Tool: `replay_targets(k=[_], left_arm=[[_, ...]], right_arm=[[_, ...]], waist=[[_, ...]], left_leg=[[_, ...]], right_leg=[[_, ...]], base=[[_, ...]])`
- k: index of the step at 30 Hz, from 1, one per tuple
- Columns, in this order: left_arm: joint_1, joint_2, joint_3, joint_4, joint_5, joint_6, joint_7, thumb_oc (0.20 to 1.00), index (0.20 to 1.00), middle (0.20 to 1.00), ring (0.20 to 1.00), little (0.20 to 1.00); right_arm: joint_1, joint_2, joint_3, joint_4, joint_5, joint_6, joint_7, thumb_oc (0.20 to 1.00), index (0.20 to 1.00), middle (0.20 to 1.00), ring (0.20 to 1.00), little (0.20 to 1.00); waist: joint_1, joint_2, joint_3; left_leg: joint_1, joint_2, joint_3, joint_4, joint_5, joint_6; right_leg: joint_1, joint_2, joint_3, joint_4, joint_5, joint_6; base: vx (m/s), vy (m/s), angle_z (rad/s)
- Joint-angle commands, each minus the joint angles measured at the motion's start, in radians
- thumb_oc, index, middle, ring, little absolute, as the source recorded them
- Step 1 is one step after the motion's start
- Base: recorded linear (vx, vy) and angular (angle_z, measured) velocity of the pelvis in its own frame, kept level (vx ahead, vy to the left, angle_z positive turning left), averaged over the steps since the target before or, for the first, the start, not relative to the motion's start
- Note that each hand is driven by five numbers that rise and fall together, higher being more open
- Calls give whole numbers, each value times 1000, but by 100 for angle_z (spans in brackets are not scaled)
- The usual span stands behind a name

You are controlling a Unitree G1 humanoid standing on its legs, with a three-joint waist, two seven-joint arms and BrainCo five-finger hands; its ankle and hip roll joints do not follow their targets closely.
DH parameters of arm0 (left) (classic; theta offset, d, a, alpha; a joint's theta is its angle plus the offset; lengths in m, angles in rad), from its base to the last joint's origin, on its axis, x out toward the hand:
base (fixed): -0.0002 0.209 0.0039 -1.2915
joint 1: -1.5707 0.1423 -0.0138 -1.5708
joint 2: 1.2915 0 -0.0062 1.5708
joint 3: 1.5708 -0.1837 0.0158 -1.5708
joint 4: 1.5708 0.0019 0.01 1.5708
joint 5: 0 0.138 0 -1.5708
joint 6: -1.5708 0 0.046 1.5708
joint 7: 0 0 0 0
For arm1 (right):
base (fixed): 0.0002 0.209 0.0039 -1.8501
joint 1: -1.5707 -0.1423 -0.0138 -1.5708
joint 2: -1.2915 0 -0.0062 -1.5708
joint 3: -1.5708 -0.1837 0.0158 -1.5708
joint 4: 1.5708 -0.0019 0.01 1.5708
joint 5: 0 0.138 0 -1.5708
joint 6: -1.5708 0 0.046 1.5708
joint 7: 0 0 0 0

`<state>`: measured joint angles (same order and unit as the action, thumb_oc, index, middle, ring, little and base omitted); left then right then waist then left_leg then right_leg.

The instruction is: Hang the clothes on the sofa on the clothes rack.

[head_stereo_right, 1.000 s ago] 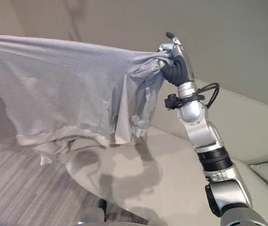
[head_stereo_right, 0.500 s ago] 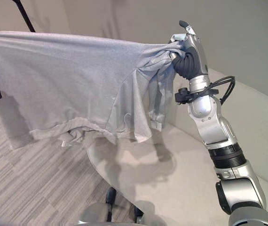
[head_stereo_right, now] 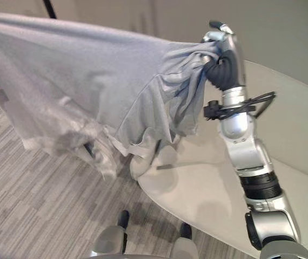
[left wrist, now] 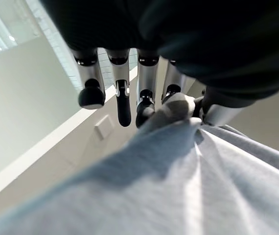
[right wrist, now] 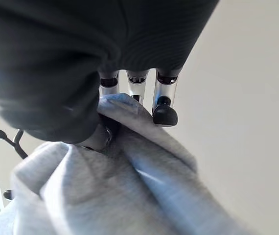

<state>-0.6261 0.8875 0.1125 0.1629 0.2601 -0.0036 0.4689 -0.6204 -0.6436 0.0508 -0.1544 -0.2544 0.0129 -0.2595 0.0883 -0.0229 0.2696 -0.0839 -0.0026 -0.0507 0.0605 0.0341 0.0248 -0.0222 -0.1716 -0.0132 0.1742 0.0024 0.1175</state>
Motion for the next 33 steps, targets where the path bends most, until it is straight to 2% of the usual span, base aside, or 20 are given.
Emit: replay_targets(k=[1, 2, 3, 5, 7, 9, 11, 12, 13, 14, 15, 18, 19, 20, 21, 24, 33], left_arm=[[8, 74, 88, 44, -8, 16, 59, 200, 200, 200, 200, 200], [13, 72, 90, 42, -8, 16, 58, 200, 200, 200, 200, 200], [40, 70, 112, 48, -9, 20, 64, 200, 200, 200, 200, 200], [62, 67, 135, 55, -11, 21, 67, 200, 200, 200, 200, 200], [88, 58, 151, 50, -12, 16, 69, 200, 200, 200, 200, 200], [132, 47, 181, 43, -18, 7, 76, 200, 200, 200, 200, 200], [147, 38, 190, 40, -23, 7, 79, 200, 200, 200, 200, 200], [150, 36, 192, 37, -23, 8, 79, 200, 200, 200, 200, 200], [144, 16, 193, 9, -14, 10, 70, 200, 200, 200, 200, 200], [137, 10, 191, -5, -12, 10, 64, 200, 200, 200, 200, 200], [136, 9, 191, -8, -11, 12, 62, 200, 200, 200, 200, 200], [116, 36, 164, -22, -9, 19, 49, 200, 200, 200, 200, 200], [113, 44, 166, -13, -10, 26, 48, 200, 200, 200, 200, 200], [116, 44, 164, -5, -10, 27, 48, 200, 200, 200, 200, 200], [118, 51, 157, -12, -5, 14, 42, 200, 200, 200, 200, 200], [111, 55, 140, -11, -8, 4, 43, 200, 200, 200, 200, 200], [129, 49, 143, -8, -4, 4, 47, 200, 200, 200, 200, 200]], right_arm=[[-12, -82, -68, 104, 7, 18, -79, 200, 200, 200, 200, 200], [-8, -82, -68, 101, 7, 18, -79, 200, 200, 200, 200, 200], [-5, -99, -70, 101, 4, 18, -79, 200, 200, 200, 200, 200], [-6, -93, -62, 112, 7, 16, -78, 200, 200, 200, 200, 200], [-7, -90, -59, 112, 7, 16, -77, 200, 200, 200, 200, 200], [-1, -89, -49, 107, 10, 9, -69, 200, 200, 200, 200, 200], [10, -84, -50, 105, 11, 7, -65, 200, 200, 200, 200, 200], [12, -85, -49, 104, 11, 7, -64, 200, 200, 200, 200, 200], [12, -92, -63, 103, 11, 9, -69, 200, 200, 200, 200, 200], [15, -96, -72, 103, 11, 12, -70, 200, 200, 200, 200, 200], [17, -97, -75, 101, 11, 12, -70, 200, 200, 200, 200, 200], [38, -106, -95, 90, -3, 19, -73, 200, 200, 200, 200, 200], [39, -102, -95, 95, -11, 23, -62, 200, 200, 200, 200, 200], [52, -96, -99, 90, -14, 18, -55, 200, 200, 200, 200, 200], [63, -75, -109, 80, -1, 18, -55, 200, 200, 200, 200, 200], [78, -55, -107, 73, 5, 19, -43, 200, 200, 200, 200, 200], [93, -42, -121, 63, 4, 20, -43, 200, 200, 200, 200, 200]], waist=[[0, -60, -114], [-2, -59, -118], [-8, -66, -125], [-12, -74, -133], [-11, -73, -141], [-17, -57, -154], [-20, -43, -150], [-21, -41, -146], [-24, -39, -105], [-28, -40, -91], [-28, -40, -87], [-16, -38, -90], [-10, -30, -106], [-12, -22, -114], [-20, -11, -140], [-22, -13, -149], [-22, -5, -144]], left_leg=[[73, 21, 26, -148, -9, -51], [72, 21, 25, -148, -10, -50], [85, -19, 26, -148, -25, -36], [84, -34, 26, -148, -23, -29], [84, -32, 25, -148, -24, -27], [94, -30, 29, -148, -25, -20], [112, -26, 25, -148, 16, -18], [114, -26, 23, -148, 18, -19], [102, -15, 42, -56, 48, -47], [83, 11, 57, -30, 32, -50], [77, 10, 55, -18, 31, -51], [48, 89, 54, -72, 25, -30], [71, 89, 25, -107, 24, -33], [92, 95, 28, -145, 32, -37], [101, 75, 34, -148, 3, -55], [114, 46, 59, -148, -22, -58], [132, 28, 69, -148, -20, -59]], right_leg=[[90, 155, 18, -201, 80, -97], [89, 154, 16, -201, 79, -97], [68, 215, 6, -239, 62, -104], [70, 220, 4, -261, 45, -116], [62, 220, 2, -261, 33, -113], [43, 226, 13, -261, 27, -111], [38, 232, 21, -261, 34, -113], [41, 232, 19, -261, 35, -114], [57, 204, 4, -261, 41, -110], [68, 186, -8, -261, 32, -104], [68, 186, -10, -261, 35, -104], [84, 146, -26, -261, 34, -99], [82, 143, -14, -261, 36, -103], [82, 138, -16, -261, 39, -110], [81, 98, -28, -261, 53, -117], [81, 65, -30, -261, 60, -110], [95, 40, -32, -261, 71, -95]], base=[[17, 148, 21], [86, 215, 20], [50, 183, 26], [21, 133, 10], [24, 43, 4], [70, 54, 11], [60, 44, 11], [7, 80, 50], [-22, 84, 41], [-36, 83, 43], [-21, 52, 35], [58, 93, 32], [111, 125, 16], [144, 282, -10], [118, 294, -30], [81, 212, -41], [56, 94, -4]])
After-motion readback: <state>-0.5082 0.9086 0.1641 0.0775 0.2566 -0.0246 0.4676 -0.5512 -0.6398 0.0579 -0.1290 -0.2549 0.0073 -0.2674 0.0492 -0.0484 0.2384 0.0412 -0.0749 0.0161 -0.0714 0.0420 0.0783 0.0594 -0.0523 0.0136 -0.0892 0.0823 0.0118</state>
